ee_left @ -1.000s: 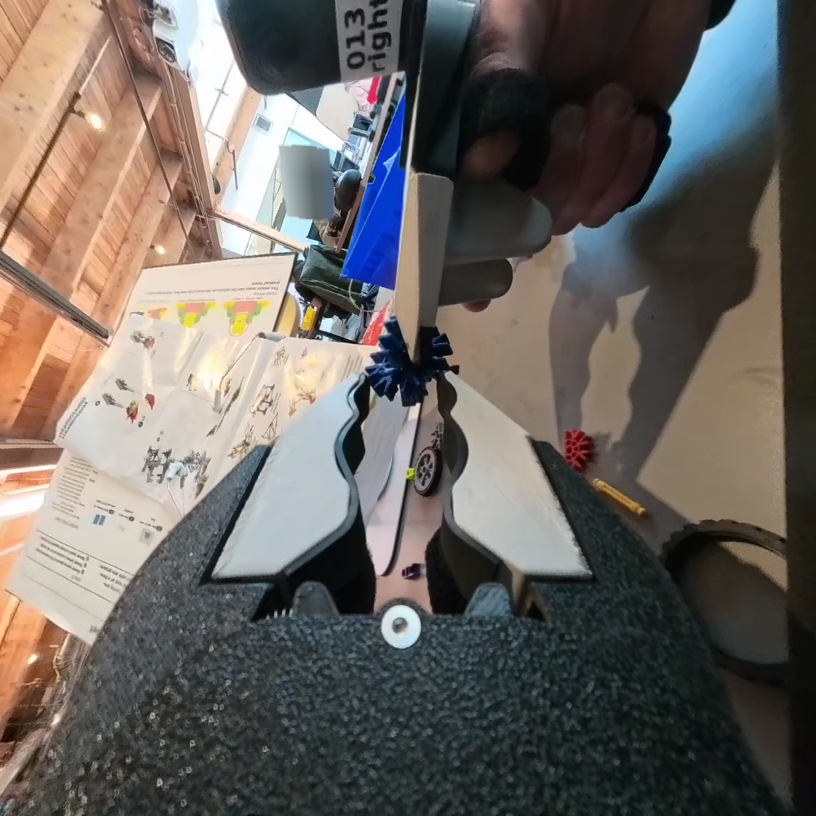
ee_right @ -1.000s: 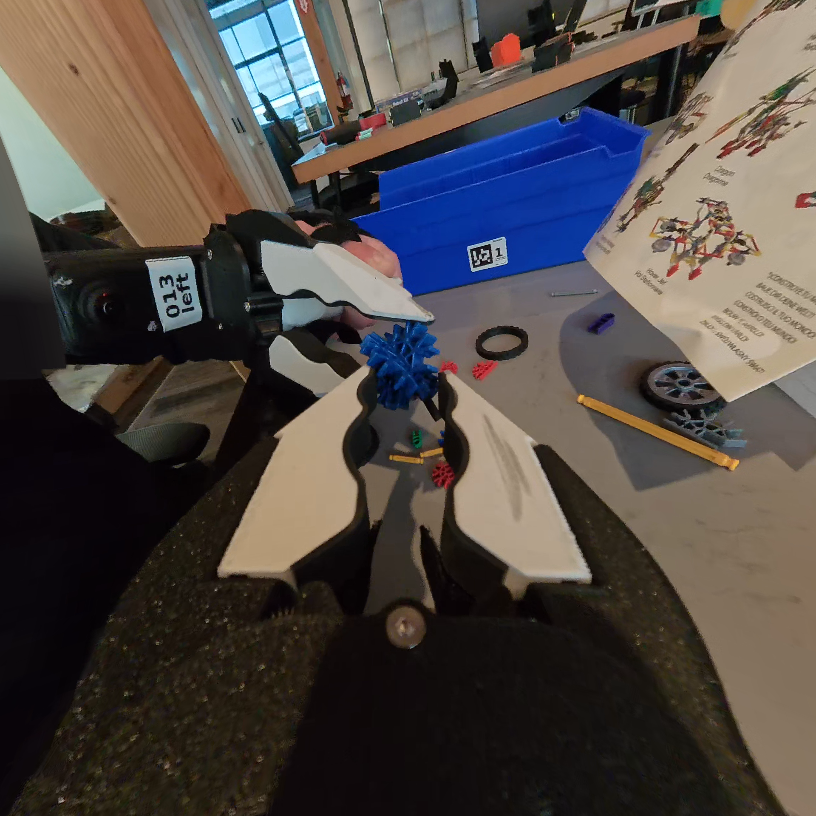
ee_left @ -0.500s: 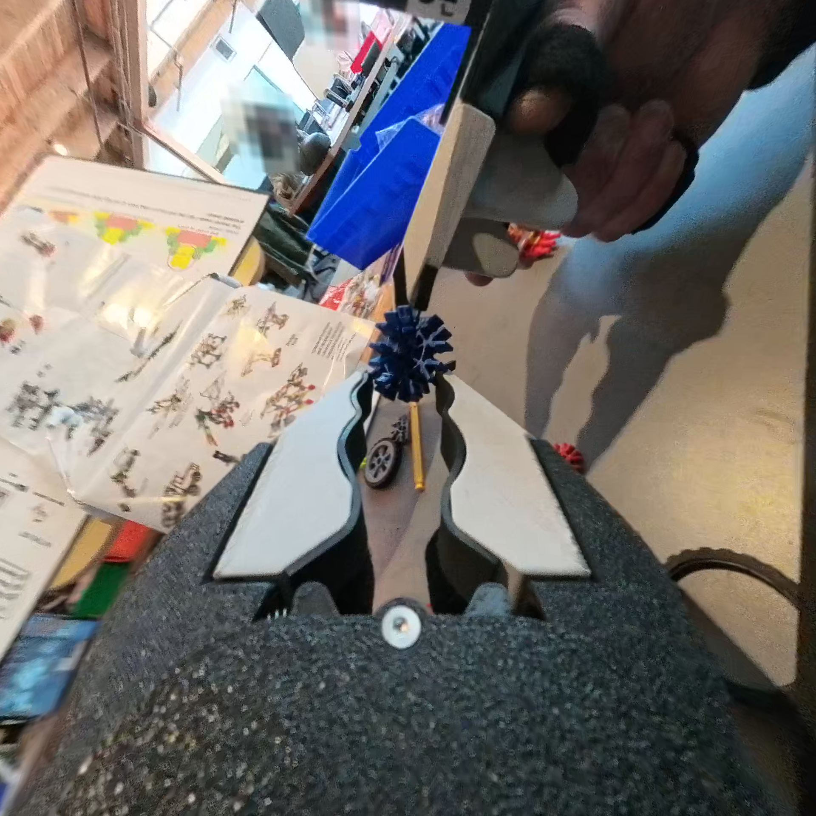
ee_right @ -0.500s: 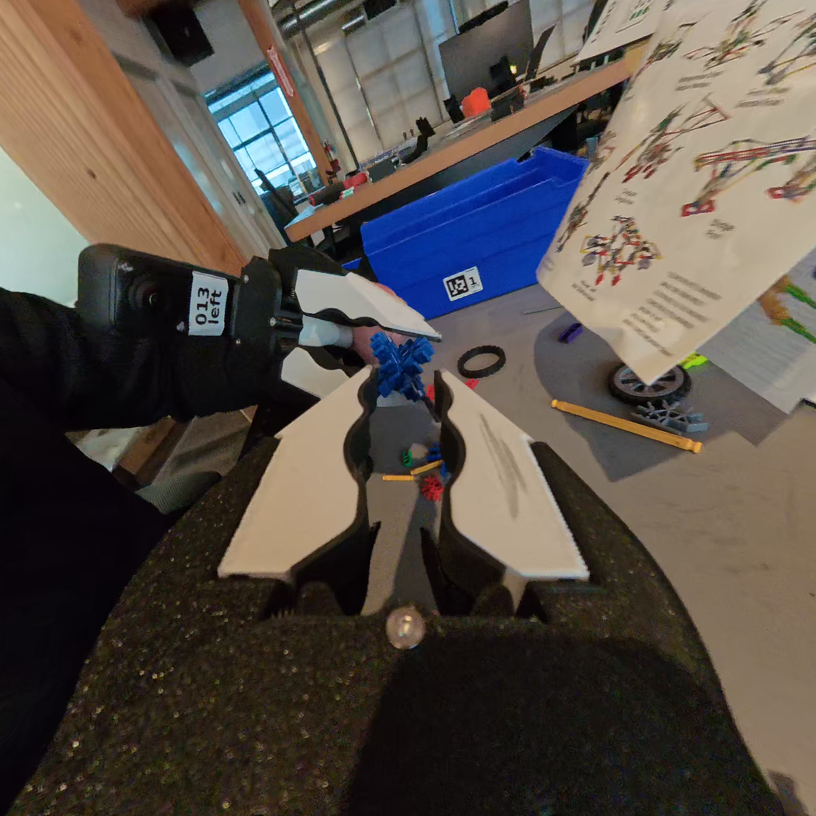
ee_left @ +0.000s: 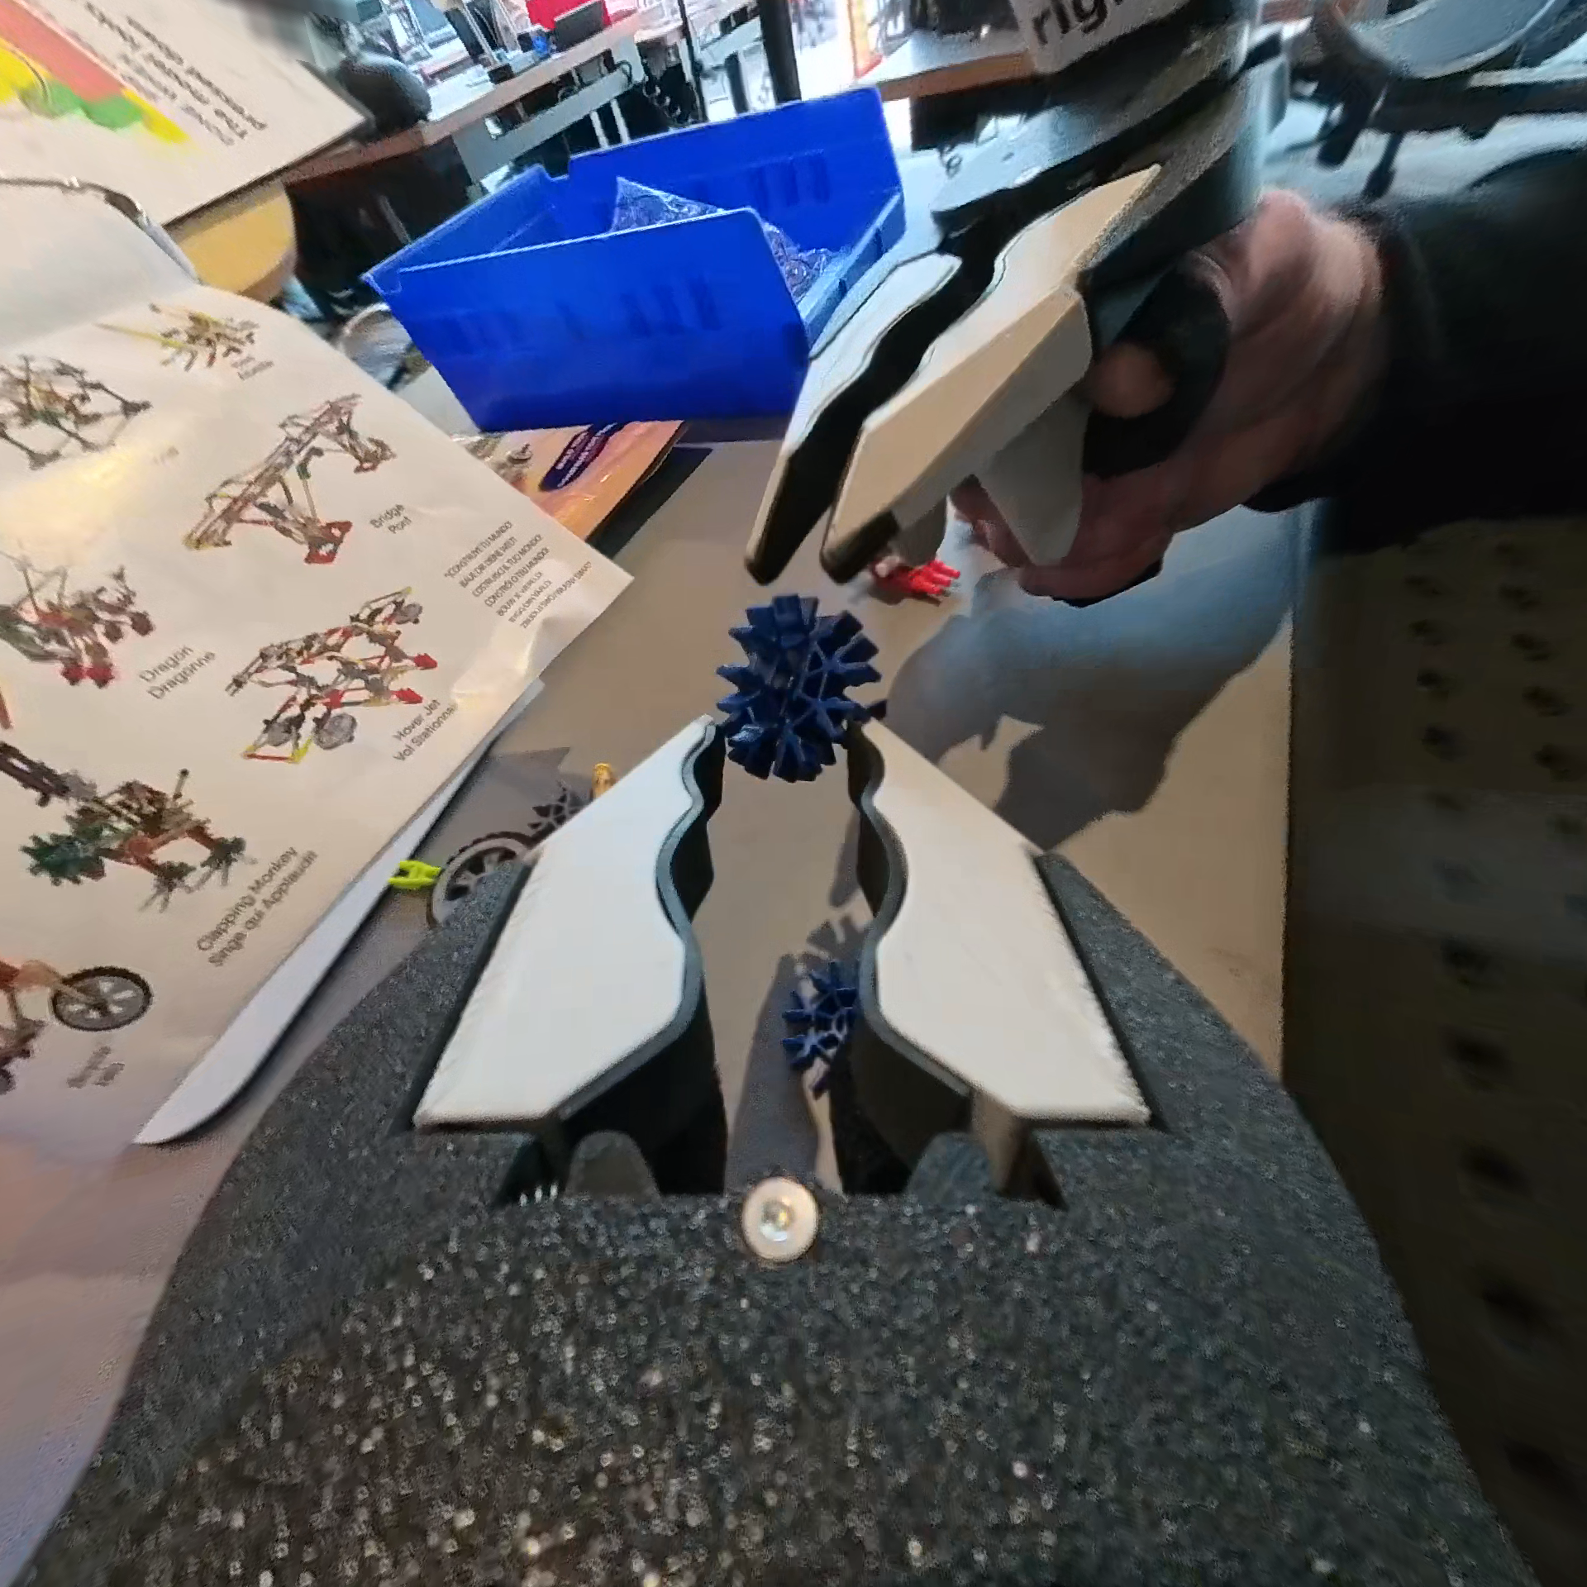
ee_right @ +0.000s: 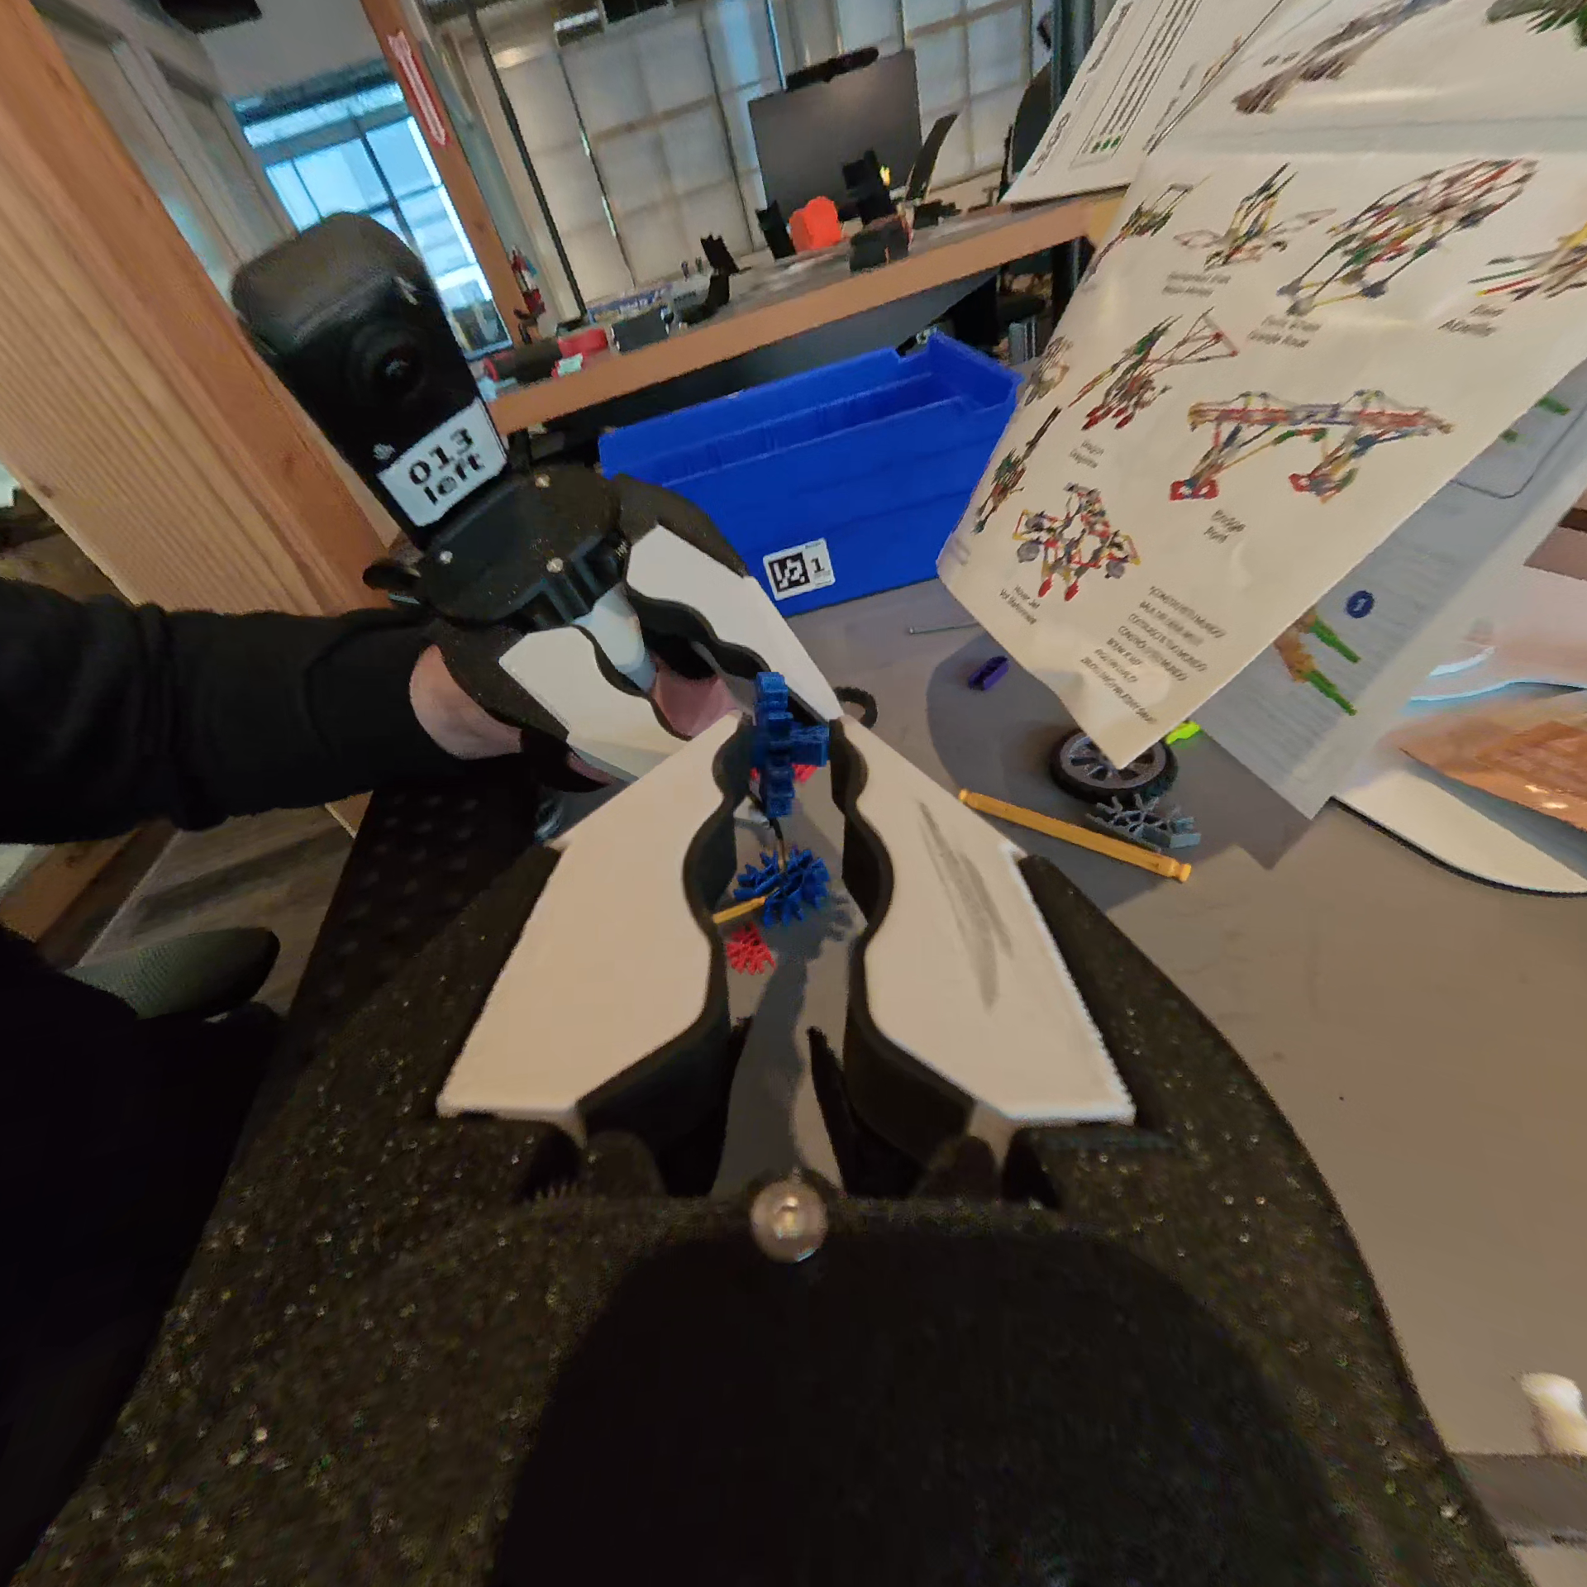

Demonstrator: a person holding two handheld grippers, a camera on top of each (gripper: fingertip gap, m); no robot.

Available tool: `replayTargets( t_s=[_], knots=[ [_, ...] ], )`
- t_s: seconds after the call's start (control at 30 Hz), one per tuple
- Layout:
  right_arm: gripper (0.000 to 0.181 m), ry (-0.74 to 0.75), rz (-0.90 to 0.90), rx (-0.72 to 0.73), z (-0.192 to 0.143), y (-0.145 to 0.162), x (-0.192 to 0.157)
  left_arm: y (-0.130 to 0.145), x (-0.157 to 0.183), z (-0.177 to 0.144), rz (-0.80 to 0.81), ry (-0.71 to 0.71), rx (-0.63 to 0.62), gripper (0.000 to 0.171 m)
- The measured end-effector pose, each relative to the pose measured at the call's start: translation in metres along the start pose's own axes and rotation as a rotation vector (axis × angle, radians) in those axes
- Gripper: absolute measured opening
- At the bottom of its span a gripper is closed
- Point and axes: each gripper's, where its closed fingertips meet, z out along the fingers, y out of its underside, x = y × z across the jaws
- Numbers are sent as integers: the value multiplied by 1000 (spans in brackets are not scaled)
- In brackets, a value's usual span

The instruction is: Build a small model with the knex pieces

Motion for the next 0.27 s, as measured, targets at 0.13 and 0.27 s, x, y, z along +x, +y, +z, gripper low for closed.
replayTargets(
  t_s=[0.13,0.27],
  knots=[
    [17,-4,-11,-9,1,1,-1,0,1,0,-35,35,9,28],
    [9,-5,-82,-100,7,18,-6,4,10,5,58,35,-34,28]
  ],
)
